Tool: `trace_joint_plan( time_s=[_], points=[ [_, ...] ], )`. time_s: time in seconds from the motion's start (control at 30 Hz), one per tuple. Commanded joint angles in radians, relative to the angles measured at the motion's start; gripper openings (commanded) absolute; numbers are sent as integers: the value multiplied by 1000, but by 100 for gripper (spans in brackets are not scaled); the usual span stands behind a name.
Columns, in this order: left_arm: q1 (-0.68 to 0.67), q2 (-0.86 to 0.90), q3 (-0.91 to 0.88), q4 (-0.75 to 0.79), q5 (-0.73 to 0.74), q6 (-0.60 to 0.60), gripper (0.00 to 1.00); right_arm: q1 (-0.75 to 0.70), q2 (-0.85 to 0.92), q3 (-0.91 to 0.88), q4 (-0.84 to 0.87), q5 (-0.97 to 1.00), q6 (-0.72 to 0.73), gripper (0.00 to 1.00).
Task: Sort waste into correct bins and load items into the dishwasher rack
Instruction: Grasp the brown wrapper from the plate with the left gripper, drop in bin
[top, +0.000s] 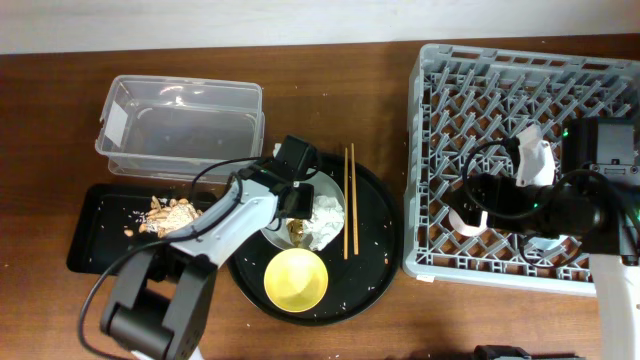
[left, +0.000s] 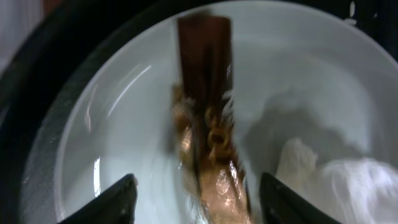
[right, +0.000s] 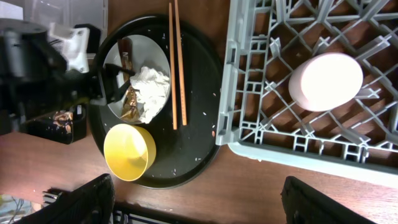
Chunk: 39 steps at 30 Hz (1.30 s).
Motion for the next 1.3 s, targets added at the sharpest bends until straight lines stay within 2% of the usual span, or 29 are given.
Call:
trace_joint_plan(
  time_s=[0.0,0.03,0.07,0.1,0.3,0.37,0.5,0.6,0.63,0.67,0.7,0.77,0.8,0.83,0.87,0.97,1.03,1.1,1.2,1.27],
  points=[
    [6,67,-4,48,12,50,43,8,-1,11,1,5,-8,87],
    [5,70,-4,47,14,49,23,8,-1,11,1,5,-8,88],
    [5,69,-3,42,16,49,9,8,-1,11,0,5,-8,87],
    [5,58,15,11,16,44,1,8,-1,11,0,5,-8,87],
    [5,-86,226,-275,14,22,1,8,-2,11,0,6,-8,88],
    [14,-135,273,-322,-40,22,1,8,-1,11,0,6,-8,87],
    [135,-183,293,-270,-125,-25,0,8,-1,11,1,6,-8,88],
    [331,-89,290,-106,-108,-180,1,8,-1,11,0,5,-8,88],
    [365,-55,290,-50,-67,-192,4,8,-1,11,0,5,-8,87],
    [388,-26,290,1,-29,-192,17,8,-1,11,-1,5,-8,88],
    [414,7,291,53,16,-192,39,8,-1,11,-3,3,-8,88],
    [440,25,291,69,82,-191,45,8,-1,11,-7,2,-8,87],
    [451,12,298,61,138,-170,57,8,-1,11,-11,2,-8,88],
    [451,-7,316,41,159,-156,75,8,-1,11,-10,2,-8,88],
    [445,-32,342,1,181,-148,79,8,-1,11,-10,2,-8,88],
    [371,-122,395,-160,267,-24,77,8,-1,11,-13,2,-9,88],
    [233,-149,395,-294,204,44,75,8,-1,11,-15,3,-9,88],
    [90,-128,357,-364,115,49,75,8,-1,11,-14,2,-9,88],
    [-82,-77,230,-292,30,12,75,8,-1,11,-15,2,-9,88],
    [-129,-39,174,-221,-31,-8,75,8,-1,11,-15,2,-9,88]
  ],
)
